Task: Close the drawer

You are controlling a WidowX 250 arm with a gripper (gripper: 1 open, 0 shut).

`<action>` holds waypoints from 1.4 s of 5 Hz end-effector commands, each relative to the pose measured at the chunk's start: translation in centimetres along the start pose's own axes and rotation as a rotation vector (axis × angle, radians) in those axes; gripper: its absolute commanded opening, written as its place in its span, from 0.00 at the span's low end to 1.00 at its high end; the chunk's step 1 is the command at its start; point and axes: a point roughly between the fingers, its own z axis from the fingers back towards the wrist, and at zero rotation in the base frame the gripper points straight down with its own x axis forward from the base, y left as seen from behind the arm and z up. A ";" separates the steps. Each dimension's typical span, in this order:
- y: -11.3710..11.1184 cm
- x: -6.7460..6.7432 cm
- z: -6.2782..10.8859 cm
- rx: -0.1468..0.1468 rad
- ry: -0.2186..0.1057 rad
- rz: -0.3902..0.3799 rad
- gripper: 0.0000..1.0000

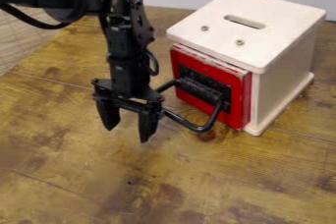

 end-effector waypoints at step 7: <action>2.2 -1.2 3.9 -0.021 -0.114 0.096 1.00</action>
